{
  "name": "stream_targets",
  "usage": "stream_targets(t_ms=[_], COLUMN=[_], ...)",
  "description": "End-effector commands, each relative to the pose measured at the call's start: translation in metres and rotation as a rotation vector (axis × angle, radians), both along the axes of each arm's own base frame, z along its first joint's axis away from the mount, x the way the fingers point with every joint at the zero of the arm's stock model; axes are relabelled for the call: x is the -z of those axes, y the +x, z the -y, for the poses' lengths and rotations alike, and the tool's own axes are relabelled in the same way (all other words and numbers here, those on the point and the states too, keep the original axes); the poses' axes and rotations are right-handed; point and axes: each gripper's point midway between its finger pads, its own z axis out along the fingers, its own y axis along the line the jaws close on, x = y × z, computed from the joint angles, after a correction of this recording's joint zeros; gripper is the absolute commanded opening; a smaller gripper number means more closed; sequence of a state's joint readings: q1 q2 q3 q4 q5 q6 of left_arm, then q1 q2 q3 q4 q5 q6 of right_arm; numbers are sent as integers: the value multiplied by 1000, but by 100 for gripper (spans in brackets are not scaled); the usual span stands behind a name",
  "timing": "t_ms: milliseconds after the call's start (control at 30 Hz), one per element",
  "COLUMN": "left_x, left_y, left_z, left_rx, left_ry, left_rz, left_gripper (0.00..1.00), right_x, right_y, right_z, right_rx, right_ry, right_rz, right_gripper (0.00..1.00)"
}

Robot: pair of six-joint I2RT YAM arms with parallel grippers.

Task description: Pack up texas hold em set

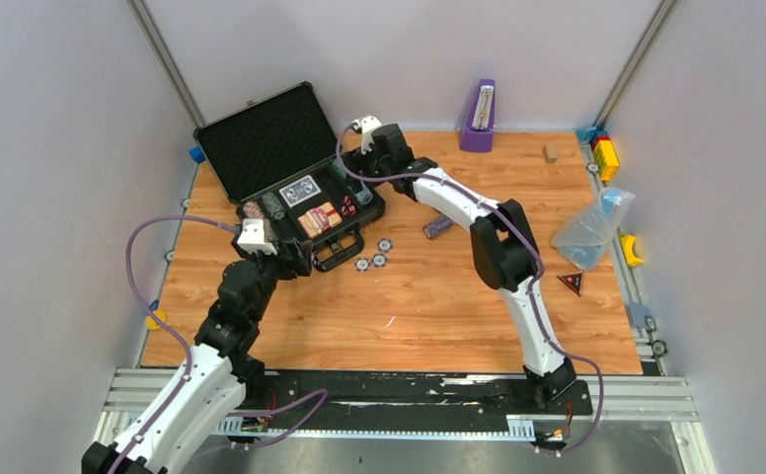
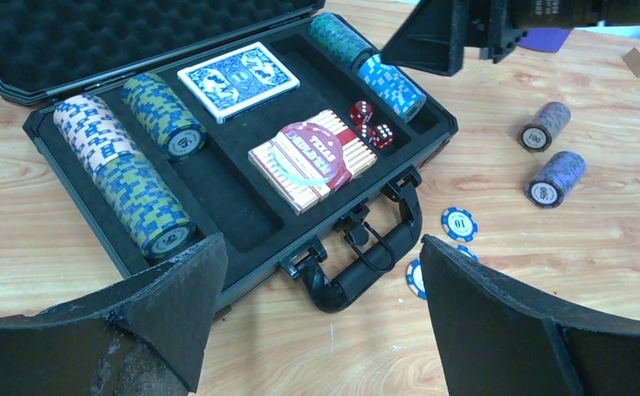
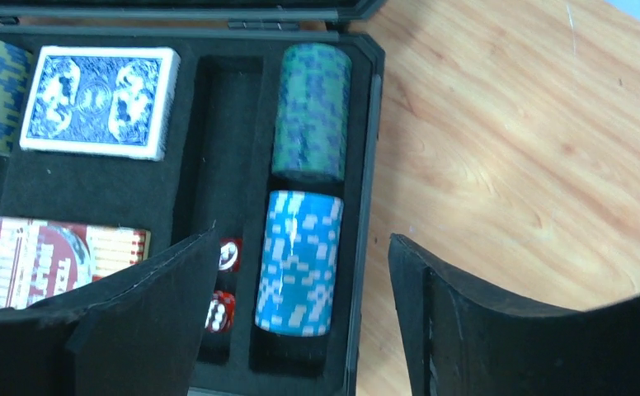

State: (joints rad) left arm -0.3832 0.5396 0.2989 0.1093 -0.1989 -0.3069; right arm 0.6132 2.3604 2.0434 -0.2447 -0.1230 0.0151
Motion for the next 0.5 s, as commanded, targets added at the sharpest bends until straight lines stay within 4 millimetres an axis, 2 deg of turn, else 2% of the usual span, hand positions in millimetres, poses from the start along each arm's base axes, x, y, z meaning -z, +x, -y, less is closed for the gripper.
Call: stream_targets(t_ms=[0,100,200,267,300,333,467], left_x=[-14,-13,-13,-13,-13,-13,-14], left_y=[4,3,4,4,4,4,3], left_z=[2,2,4,5,5,6,7], left_rx=[6,9,16,20,21,23,32], left_ry=[-5,-8,-14,-17,-17,-18,-22], left_rz=[45,43,41,38,37,36,36], left_gripper=[94,94,94,95,95,95,95], right_x=[-68,-72,-57,-46,-40,-35,-13], right_y=[-5,-24,-51,-70,-78,-86,-105], right_z=[23,58,104,128,138,149,187], right_rx=[129,293,514,637,686,745,935], right_ry=[79,121,121,124,120,116,173], right_rz=[67,-8,-125,-207,-236,-262,-388], right_gripper=[76,75,77,82,93,99,100])
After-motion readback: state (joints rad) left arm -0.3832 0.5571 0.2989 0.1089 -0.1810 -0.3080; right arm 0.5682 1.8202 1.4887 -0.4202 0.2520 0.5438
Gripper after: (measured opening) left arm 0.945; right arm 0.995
